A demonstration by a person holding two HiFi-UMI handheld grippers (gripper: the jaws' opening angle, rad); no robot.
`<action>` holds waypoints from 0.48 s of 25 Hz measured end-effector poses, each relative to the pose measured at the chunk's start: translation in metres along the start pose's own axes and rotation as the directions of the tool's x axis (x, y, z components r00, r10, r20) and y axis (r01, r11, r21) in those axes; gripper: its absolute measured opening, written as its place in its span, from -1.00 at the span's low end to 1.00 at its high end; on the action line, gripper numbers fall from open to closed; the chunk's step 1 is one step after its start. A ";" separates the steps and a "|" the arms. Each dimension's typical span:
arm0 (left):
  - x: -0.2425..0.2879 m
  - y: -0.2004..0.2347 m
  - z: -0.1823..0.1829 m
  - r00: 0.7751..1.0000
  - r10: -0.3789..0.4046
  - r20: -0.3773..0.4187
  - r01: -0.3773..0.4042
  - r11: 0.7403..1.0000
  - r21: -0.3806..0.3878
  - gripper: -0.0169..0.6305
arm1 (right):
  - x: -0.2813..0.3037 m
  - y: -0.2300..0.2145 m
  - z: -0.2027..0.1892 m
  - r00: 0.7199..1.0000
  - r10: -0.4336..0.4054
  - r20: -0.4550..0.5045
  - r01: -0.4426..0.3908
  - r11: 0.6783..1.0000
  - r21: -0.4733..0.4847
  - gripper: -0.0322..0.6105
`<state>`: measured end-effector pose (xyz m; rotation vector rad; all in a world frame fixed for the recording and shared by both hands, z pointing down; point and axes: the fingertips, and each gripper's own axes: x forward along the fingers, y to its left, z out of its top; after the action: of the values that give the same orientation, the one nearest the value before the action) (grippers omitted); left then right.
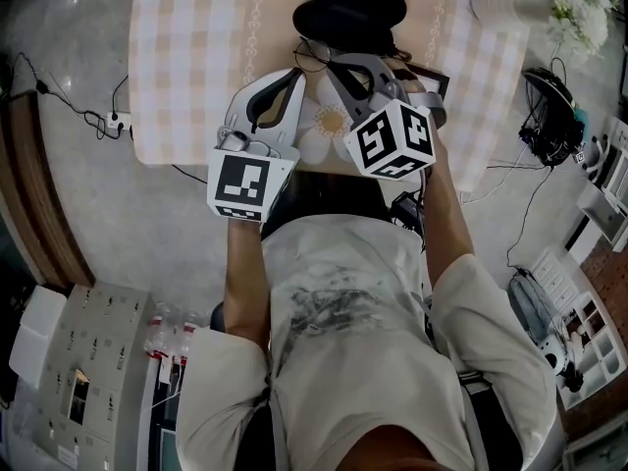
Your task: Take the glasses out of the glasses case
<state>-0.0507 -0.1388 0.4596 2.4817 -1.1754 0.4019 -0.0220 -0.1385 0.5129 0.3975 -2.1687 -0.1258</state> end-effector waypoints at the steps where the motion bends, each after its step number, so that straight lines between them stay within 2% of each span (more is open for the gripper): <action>1: -0.001 0.000 -0.002 1.000 0.002 -0.001 -0.002 1.000 -0.002 -0.92 | 0.001 0.003 0.000 1.000 0.005 0.001 -0.005 1.000 0.000 -0.84; 12: -0.006 -0.002 -0.019 1.000 0.017 -0.014 -0.017 1.000 -0.022 -0.92 | 0.014 0.027 -0.009 0.999 0.051 0.016 -0.051 0.999 0.000 -0.84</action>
<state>-0.0548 -0.1255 0.4734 2.4478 -1.1902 0.4076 -0.0282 -0.1172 0.5352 0.3426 -2.1927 -0.0999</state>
